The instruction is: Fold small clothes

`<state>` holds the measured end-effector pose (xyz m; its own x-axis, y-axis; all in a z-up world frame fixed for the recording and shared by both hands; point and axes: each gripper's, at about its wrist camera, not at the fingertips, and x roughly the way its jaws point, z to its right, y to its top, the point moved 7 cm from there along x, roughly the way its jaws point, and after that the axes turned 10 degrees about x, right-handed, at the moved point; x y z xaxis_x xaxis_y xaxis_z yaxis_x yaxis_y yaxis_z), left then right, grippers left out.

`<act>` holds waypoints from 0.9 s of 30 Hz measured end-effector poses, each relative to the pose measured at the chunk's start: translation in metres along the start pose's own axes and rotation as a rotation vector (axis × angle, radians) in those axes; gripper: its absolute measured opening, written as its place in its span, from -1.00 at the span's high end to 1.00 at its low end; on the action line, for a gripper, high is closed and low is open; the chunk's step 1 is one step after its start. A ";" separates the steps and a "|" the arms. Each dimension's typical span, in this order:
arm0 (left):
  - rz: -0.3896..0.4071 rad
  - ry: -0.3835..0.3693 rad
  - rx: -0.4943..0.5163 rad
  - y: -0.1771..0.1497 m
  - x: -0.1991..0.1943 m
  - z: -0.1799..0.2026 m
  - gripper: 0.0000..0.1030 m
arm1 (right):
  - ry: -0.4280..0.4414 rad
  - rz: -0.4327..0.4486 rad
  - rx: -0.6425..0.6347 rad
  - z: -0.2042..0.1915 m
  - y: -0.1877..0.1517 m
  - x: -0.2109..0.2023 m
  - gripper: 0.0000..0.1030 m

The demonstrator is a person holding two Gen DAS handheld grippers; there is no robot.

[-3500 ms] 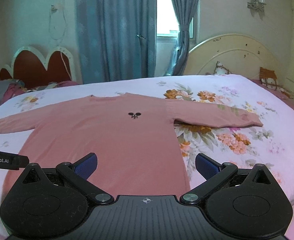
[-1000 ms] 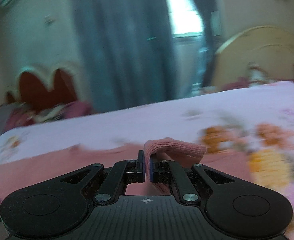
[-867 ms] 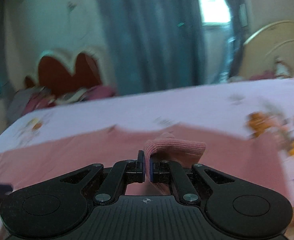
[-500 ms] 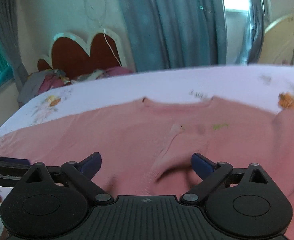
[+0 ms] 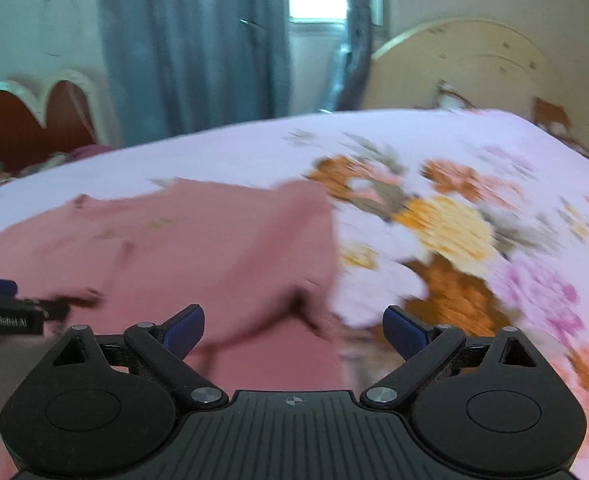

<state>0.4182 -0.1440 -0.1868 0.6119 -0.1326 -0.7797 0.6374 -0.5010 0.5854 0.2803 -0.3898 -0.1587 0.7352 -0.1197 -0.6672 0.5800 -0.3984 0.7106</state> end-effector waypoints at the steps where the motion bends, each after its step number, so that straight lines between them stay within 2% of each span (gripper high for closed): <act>1: 0.007 0.004 0.002 0.000 0.005 0.002 -0.48 | -0.007 -0.004 0.007 0.006 -0.002 0.001 -0.86; 3: 0.057 -0.012 -0.009 0.003 0.010 -0.002 -0.27 | -0.014 -0.015 0.018 0.012 -0.005 0.004 -0.85; 4: 0.085 -0.034 -0.027 0.004 0.008 -0.004 -0.07 | -0.014 -0.016 0.021 0.012 -0.005 0.005 -0.84; 6: 0.113 -0.065 -0.074 0.007 0.009 -0.013 0.15 | -0.008 -0.031 0.019 0.012 -0.005 0.010 -0.33; 8: 0.127 -0.092 -0.137 0.008 0.010 -0.024 0.63 | -0.002 -0.047 0.028 0.012 -0.007 0.016 -0.32; 9: 0.141 -0.128 -0.171 0.008 0.010 -0.029 0.77 | -0.002 -0.048 0.033 0.012 -0.007 0.020 -0.32; 13: 0.211 -0.166 -0.255 0.015 -0.002 -0.050 0.83 | 0.021 -0.068 0.033 0.003 -0.003 0.040 -0.30; 14: 0.227 -0.171 -0.276 0.017 -0.007 -0.055 0.83 | 0.020 -0.073 0.029 0.000 -0.002 0.044 -0.15; 15: 0.248 -0.175 -0.297 0.020 -0.012 -0.061 0.83 | 0.028 -0.077 0.033 -0.001 -0.001 0.047 0.10; 17: 0.282 -0.162 -0.321 0.023 -0.020 -0.073 0.83 | 0.034 -0.080 0.041 -0.004 0.002 0.053 0.33; 19: 0.305 -0.138 -0.347 0.021 -0.028 -0.087 0.83 | 0.027 -0.077 0.044 -0.005 0.004 0.057 0.39; 21: 0.294 -0.114 -0.358 0.015 -0.025 -0.097 0.83 | 0.013 -0.076 0.045 -0.002 0.004 0.058 0.78; 25: 0.212 -0.107 -0.375 -0.006 0.001 -0.098 0.83 | -0.001 -0.089 0.143 0.015 -0.004 0.057 0.79; 27: 0.151 -0.125 -0.392 -0.017 0.016 -0.091 0.80 | 0.010 -0.098 0.149 0.019 -0.006 0.053 0.79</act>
<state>0.4598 -0.0594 -0.1893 0.6661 -0.2943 -0.6854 0.6891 -0.1091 0.7165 0.3092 -0.4107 -0.2020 0.6815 -0.0647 -0.7290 0.5914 -0.5381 0.6006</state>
